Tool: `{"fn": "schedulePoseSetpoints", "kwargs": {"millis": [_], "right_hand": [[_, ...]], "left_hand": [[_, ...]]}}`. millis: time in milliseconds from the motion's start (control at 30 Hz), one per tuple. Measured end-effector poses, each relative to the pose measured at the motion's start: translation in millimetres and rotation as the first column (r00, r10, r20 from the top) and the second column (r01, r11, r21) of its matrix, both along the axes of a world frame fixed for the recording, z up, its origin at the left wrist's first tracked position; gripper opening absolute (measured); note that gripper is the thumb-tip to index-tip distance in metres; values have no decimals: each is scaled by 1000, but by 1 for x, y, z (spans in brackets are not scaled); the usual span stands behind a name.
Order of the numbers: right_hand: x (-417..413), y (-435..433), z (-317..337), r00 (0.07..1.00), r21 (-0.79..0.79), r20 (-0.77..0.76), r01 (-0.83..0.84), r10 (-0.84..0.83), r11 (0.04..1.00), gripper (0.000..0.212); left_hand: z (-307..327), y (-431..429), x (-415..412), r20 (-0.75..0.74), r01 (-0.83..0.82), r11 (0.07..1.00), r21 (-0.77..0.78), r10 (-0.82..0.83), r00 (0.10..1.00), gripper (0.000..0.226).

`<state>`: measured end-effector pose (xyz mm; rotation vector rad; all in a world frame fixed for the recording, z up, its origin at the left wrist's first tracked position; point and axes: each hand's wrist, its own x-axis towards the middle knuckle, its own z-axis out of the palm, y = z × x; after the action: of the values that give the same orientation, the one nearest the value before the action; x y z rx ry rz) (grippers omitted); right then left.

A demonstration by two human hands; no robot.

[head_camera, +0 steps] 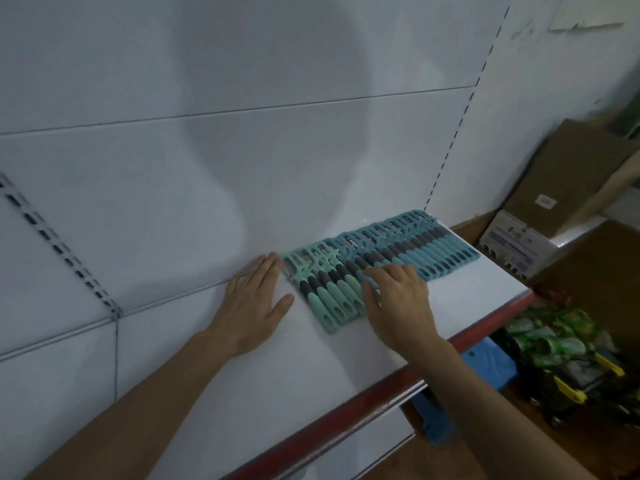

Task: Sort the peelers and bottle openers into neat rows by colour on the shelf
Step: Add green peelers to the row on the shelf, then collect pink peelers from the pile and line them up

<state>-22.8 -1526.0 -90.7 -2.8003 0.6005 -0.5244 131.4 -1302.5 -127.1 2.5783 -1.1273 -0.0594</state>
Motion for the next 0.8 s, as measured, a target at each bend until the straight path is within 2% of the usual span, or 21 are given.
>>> {"fn": "schedulePoseSetpoints", "kwargs": {"millis": [133, 233, 367, 500, 700, 800], "right_hand": [[22, 38, 15, 980, -28, -110, -168, 164, 985, 39], [51, 95, 21, 926, -41, -135, -361, 352, 932, 42], [78, 211, 27, 789, -24, -148, -606, 597, 795, 46], [81, 349, 34, 620, -24, -136, -782, 773, 623, 49], [91, 529, 32, 484, -51, -141, -874, 863, 482, 49], [93, 640, 32, 415, -35, -132, -910, 900, 414, 50]], "left_hand": [[7, 84, -15, 5, -153, 978, 144, 154, 988, 118], [24, 153, -32, 56, -285, 937, 203, 279, 959, 121], [45, 262, -63, 82, -437, 860, 264, 432, 898, 105], [56, 393, -98, 126, -614, 744, 264, 604, 787, 104], [57, 575, -143, 147, -764, 574, 294, 763, 630, 106], [56, 682, -162, 165, -814, 490, 310, 816, 554, 91]]}}
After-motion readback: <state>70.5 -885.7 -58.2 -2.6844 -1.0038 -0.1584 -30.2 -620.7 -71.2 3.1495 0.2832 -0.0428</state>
